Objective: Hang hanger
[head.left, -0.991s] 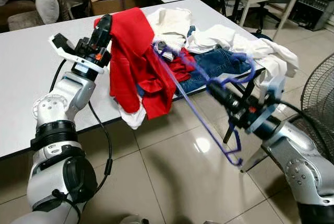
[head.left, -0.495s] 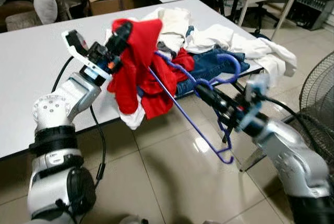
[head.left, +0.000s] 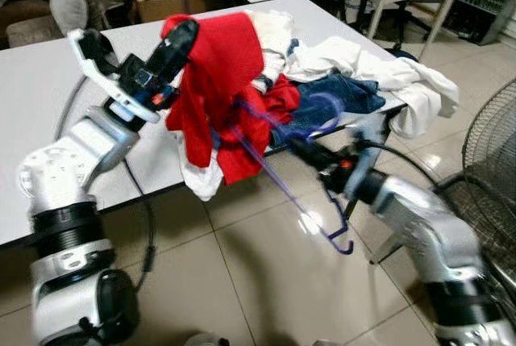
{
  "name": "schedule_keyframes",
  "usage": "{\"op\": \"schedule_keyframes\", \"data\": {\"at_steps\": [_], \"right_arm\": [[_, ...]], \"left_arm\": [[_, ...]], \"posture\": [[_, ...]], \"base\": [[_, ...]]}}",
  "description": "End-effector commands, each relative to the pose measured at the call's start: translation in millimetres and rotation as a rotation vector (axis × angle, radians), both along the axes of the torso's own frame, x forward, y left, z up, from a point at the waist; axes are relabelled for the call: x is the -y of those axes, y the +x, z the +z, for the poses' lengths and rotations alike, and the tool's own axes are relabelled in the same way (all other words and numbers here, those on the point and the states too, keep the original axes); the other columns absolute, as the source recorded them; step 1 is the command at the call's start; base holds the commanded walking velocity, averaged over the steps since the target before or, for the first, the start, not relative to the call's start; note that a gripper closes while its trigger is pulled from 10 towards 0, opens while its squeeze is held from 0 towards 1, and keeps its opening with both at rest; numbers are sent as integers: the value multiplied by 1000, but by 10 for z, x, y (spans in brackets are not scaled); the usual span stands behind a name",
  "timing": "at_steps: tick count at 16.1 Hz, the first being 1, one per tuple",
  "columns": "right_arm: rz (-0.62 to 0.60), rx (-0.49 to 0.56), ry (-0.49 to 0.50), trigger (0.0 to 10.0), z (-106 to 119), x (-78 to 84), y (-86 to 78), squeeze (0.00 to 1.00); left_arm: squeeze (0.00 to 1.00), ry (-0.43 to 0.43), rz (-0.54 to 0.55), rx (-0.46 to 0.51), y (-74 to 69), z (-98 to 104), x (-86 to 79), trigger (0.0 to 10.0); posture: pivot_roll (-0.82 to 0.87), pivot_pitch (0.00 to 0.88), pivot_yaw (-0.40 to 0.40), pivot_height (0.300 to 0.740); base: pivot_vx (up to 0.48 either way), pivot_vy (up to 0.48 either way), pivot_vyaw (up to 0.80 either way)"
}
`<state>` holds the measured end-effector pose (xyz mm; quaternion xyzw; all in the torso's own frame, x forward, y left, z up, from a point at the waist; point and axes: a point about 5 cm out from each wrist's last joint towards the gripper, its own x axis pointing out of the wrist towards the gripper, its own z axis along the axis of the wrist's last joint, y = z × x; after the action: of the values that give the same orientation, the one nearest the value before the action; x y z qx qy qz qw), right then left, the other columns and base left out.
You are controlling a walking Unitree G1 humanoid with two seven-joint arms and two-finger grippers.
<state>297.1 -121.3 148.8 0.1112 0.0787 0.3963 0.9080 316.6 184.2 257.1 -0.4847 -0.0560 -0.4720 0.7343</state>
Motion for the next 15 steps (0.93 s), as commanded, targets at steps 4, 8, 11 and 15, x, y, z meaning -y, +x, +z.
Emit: {"op": "schedule_keyframes", "data": {"at_steps": [4, 8, 11, 15], "right_arm": [[-308, -9, -92, 10000, 23, 93, 421, 0], [-330, 293, 280, 10000, 972, 195, 540, 0], [-275, 169, 197, 10000, 662, 104, 497, 0], [-208, -80, 205, 10000, 247, -89, 384, 0]], "left_arm": [[0, 65, 41, 194, -102, 421, -117, 0], [0, 65, 159, 302, -167, 717, -445, 0], [0, 93, 69, 286, -253, 573, -299, 0], [0, 90, -48, 205, -225, 275, 100, 0]], "posture": [[-55, 0, 48, 740], [-50, 0, 39, 740], [-44, 0, 22, 740], [-45, 1, 21, 740]], "base": [[0, 0, 0], [0, 0, 0], [0, 0, 0], [0, 0, 0]]}}
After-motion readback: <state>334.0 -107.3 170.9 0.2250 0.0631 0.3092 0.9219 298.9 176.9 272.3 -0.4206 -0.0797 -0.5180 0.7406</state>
